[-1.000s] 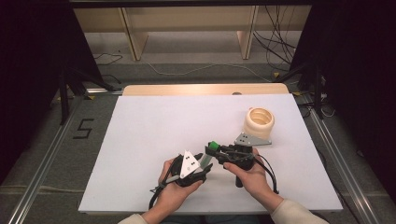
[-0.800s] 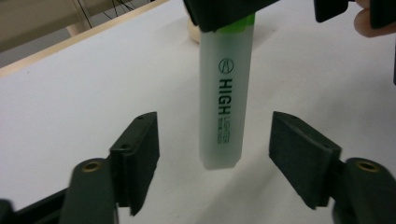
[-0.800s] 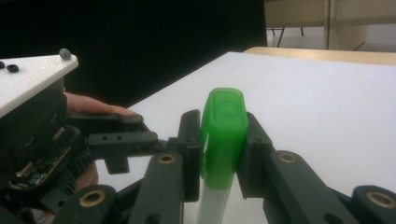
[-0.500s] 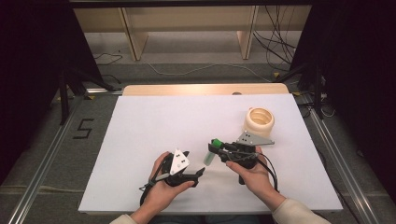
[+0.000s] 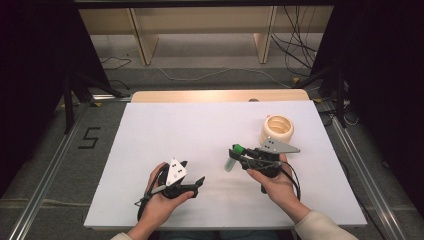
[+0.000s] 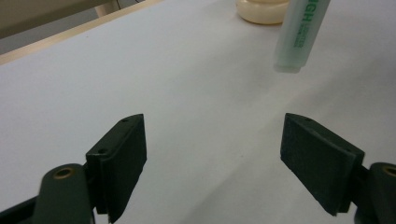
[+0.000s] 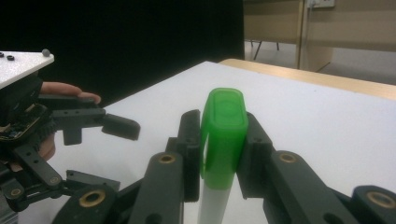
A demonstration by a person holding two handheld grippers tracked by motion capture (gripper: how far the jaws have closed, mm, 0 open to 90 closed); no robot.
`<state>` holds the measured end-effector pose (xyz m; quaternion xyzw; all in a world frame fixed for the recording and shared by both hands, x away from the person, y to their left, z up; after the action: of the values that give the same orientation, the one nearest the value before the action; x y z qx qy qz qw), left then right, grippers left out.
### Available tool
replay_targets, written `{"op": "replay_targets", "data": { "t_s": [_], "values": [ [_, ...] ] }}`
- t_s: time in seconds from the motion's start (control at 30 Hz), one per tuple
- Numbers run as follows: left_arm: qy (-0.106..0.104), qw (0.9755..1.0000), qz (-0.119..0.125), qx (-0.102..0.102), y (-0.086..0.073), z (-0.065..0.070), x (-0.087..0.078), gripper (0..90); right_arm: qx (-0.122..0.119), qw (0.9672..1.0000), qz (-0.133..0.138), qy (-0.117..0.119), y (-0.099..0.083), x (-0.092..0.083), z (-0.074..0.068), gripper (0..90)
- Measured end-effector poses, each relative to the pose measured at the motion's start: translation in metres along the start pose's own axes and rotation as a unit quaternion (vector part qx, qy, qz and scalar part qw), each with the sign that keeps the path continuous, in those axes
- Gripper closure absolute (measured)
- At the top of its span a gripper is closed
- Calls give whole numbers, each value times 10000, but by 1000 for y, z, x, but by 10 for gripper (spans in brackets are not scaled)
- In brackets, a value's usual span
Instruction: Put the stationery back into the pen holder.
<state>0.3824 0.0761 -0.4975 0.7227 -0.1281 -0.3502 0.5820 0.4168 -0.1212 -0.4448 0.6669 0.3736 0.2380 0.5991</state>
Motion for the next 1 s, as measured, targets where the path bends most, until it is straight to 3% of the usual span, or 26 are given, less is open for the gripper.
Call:
{"op": "replay_targets", "data": {
  "t_s": [0.37,1.0],
  "values": [
    [142,9999,-54,-37,-6,-11,-4,235,-71,9997,111,-211,9,-8,13,746],
    [229,9997,-55,-53,-7,-17,-4,238,-46,9986,274,-450,22,-20,30,747]
  ]
}}
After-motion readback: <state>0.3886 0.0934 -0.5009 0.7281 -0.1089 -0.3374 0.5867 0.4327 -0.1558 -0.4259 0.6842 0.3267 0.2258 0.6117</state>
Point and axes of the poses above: each handheld gripper's, and its own axes: x roughly forward along the jaws, y roughly out of its top, z roughly to its right, the point moved 7 cm from there along x, roughly forward along the jaws, and after that the axes turned 8 degrees about z, right-handed, at the moved point
